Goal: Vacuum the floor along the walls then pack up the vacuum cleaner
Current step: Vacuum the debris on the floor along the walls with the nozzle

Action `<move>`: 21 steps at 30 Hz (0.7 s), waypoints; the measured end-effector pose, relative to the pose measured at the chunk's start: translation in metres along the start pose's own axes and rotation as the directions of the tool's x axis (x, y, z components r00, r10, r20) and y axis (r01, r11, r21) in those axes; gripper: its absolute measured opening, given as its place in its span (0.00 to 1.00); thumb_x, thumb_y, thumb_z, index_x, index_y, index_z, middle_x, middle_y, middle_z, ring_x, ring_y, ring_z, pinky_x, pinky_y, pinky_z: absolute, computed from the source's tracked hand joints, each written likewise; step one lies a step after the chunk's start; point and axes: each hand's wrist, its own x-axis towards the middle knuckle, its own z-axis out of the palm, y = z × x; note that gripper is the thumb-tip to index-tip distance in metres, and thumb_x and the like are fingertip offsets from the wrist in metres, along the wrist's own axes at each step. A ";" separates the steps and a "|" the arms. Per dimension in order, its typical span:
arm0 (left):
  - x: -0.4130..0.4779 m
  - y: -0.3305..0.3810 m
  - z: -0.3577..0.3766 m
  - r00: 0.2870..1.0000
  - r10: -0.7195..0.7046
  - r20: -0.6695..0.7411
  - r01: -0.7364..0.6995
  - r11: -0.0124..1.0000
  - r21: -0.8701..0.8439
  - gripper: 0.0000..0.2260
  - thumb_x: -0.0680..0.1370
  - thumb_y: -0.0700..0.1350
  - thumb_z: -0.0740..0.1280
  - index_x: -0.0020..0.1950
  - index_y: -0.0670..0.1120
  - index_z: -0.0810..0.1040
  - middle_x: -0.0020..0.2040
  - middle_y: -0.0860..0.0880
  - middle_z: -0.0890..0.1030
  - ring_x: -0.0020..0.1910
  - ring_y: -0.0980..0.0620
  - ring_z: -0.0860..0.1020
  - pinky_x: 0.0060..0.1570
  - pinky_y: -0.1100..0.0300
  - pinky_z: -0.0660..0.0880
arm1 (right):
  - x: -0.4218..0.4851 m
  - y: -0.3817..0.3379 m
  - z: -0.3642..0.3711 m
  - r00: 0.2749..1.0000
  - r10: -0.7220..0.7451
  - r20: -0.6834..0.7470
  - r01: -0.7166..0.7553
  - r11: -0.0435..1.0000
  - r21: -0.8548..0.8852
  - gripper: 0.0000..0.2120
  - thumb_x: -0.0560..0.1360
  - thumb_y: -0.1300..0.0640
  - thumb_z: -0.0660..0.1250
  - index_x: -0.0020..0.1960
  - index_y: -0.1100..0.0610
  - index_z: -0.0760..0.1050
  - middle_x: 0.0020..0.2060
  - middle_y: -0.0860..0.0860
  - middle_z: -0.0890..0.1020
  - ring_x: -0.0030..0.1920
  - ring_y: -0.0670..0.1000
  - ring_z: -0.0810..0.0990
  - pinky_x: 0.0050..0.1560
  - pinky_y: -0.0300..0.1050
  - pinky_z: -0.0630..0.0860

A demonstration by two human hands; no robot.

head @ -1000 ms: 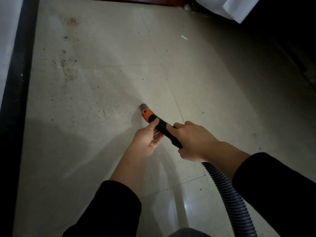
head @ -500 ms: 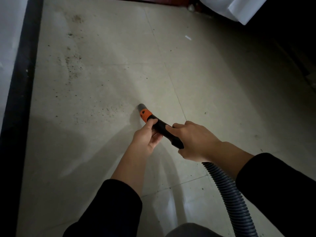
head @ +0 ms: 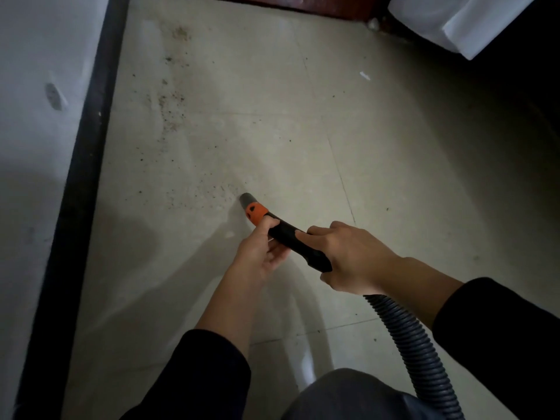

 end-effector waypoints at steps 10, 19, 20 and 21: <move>-0.001 0.008 -0.032 0.994 0.081 -0.076 -0.088 0.991 -0.096 0.13 0.76 0.47 0.68 0.55 0.40 0.78 0.50 0.43 0.84 0.49 0.48 0.83 0.41 0.59 0.80 | 0.024 -0.025 -0.007 0.995 -0.098 0.017 0.098 0.995 -0.020 0.28 0.72 0.60 0.65 0.69 0.47 0.63 0.47 0.46 0.73 0.45 0.52 0.70 0.42 0.51 0.75; -0.011 0.023 -0.049 0.960 0.085 -0.266 -0.124 0.984 -0.132 0.13 0.74 0.50 0.68 0.52 0.42 0.78 0.49 0.43 0.84 0.46 0.48 0.83 0.33 0.60 0.77 | 0.042 -0.051 -0.009 0.986 -0.169 0.012 0.169 0.985 -0.044 0.29 0.70 0.59 0.67 0.69 0.48 0.64 0.47 0.46 0.74 0.45 0.52 0.70 0.42 0.51 0.76; -0.012 0.026 -0.050 0.956 0.081 -0.283 -0.125 0.982 -0.142 0.13 0.74 0.50 0.68 0.51 0.42 0.77 0.49 0.43 0.84 0.46 0.48 0.83 0.34 0.59 0.77 | 0.044 -0.053 -0.010 0.985 -0.172 0.012 0.173 0.984 -0.043 0.28 0.70 0.59 0.67 0.69 0.48 0.65 0.47 0.46 0.74 0.45 0.52 0.70 0.42 0.51 0.76; -0.014 0.028 -0.052 0.953 0.080 -0.294 -0.128 0.981 -0.149 0.12 0.74 0.50 0.68 0.51 0.42 0.77 0.49 0.43 0.83 0.46 0.48 0.83 0.34 0.59 0.77 | 0.046 -0.055 -0.011 0.984 -0.176 0.013 0.176 0.983 -0.042 0.28 0.70 0.60 0.67 0.68 0.48 0.65 0.47 0.46 0.74 0.45 0.52 0.71 0.42 0.51 0.76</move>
